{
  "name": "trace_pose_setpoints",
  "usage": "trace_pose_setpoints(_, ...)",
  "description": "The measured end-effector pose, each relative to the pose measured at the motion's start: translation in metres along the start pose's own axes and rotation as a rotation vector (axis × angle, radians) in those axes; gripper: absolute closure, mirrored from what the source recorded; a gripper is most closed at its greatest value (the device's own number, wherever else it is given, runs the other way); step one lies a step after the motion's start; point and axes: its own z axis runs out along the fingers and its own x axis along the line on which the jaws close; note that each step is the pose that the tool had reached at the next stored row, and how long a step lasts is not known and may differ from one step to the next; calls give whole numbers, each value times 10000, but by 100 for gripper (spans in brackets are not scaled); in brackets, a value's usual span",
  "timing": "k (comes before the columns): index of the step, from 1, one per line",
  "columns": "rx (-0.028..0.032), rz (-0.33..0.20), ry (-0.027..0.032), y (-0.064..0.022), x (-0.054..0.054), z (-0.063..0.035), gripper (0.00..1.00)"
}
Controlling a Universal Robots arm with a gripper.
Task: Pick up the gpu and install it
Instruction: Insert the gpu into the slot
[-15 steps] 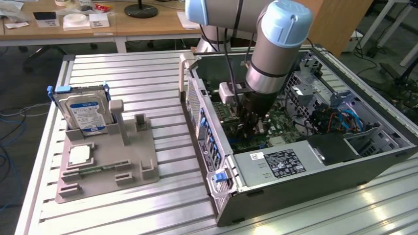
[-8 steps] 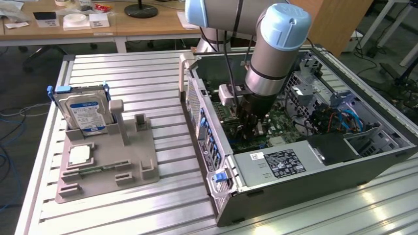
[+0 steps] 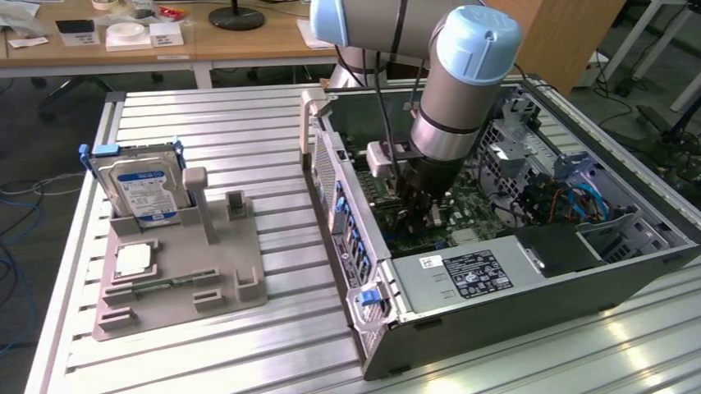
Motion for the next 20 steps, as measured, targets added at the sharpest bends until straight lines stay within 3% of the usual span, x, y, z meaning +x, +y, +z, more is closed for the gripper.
trace_pose_setpoints(4,8,-8,12,26,0,46,72)
trace_pose_setpoints(12,15,1,-1,30,-1,48,72)
trace_pose_setpoints(14,33,9,-37,33,-7,44,71)
trace_pose_setpoints(16,32,4,2,32,-7,-5,65)
trace_pose_setpoints(20,58,-2,-3,31,-13,-163,65)
